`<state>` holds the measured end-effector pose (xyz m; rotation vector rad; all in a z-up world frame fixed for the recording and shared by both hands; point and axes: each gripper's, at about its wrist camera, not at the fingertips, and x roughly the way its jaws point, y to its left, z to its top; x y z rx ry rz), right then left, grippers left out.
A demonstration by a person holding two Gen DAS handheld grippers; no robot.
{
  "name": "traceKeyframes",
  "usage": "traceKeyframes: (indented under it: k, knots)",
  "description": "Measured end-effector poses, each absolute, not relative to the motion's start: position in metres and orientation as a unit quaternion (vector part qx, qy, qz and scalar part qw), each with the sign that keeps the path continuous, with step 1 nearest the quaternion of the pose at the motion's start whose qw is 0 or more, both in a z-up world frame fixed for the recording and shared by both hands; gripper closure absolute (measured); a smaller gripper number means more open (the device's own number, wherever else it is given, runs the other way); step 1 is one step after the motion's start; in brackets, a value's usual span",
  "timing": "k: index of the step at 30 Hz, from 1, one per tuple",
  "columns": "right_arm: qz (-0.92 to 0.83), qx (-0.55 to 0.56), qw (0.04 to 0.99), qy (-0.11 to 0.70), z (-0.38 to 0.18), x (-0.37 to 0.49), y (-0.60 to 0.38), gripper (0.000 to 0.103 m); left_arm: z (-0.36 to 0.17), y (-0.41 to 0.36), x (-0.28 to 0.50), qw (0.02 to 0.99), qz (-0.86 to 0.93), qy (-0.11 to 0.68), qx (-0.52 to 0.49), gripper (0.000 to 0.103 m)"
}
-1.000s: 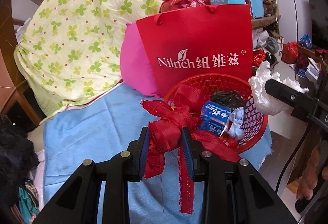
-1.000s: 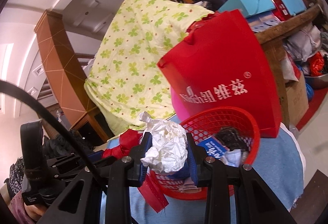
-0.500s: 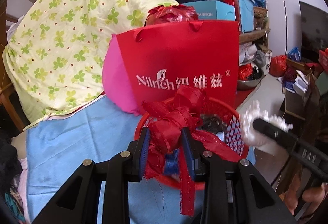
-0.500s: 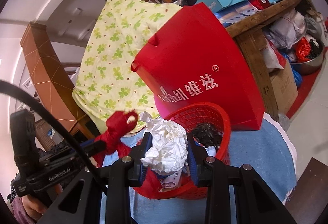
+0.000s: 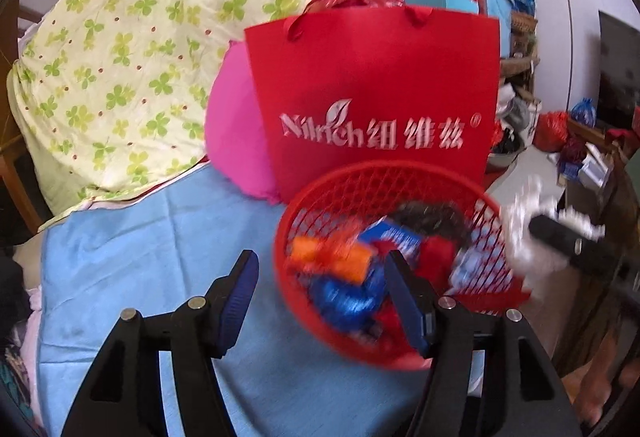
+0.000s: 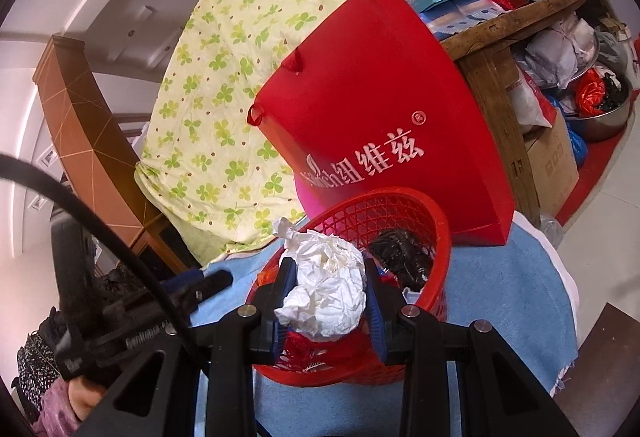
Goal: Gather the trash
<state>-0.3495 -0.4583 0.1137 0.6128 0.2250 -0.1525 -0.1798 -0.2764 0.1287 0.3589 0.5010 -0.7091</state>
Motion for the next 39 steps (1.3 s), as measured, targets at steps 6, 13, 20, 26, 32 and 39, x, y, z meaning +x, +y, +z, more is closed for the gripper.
traceKeyframes:
  k: [6,13,20,26,32,39]
  knots:
    - [-0.077,0.294,0.942,0.142,0.109,-0.325,-0.447,0.067,0.116,-0.233,-0.173,0.899,-0.306,0.269,0.162,0.037]
    - [-0.1,0.276,0.937,0.187,0.097,-0.291,-0.43,0.037,0.122,-0.194,-0.168,0.913,-0.276,0.262,0.146,0.036]
    - [-0.1,0.242,0.947,0.186,0.113,-0.284,-0.405,0.037,0.129,-0.175,-0.175,0.919,-0.266,0.253,0.145,0.036]
    - [-0.092,0.199,0.959,0.182,0.132,-0.288,-0.374,0.036,0.135,-0.159,-0.182,0.924,-0.261,0.245,0.138,0.024]
    - [-0.09,0.15,0.969,0.176,0.15,-0.297,-0.343,0.028,0.142,-0.149,-0.191,0.927,-0.253,0.238,0.141,0.024]
    - [-0.105,0.106,0.973,0.174,0.168,-0.309,-0.316,0.026,0.154,-0.138,-0.204,0.932,-0.247,0.226,0.142,0.024]
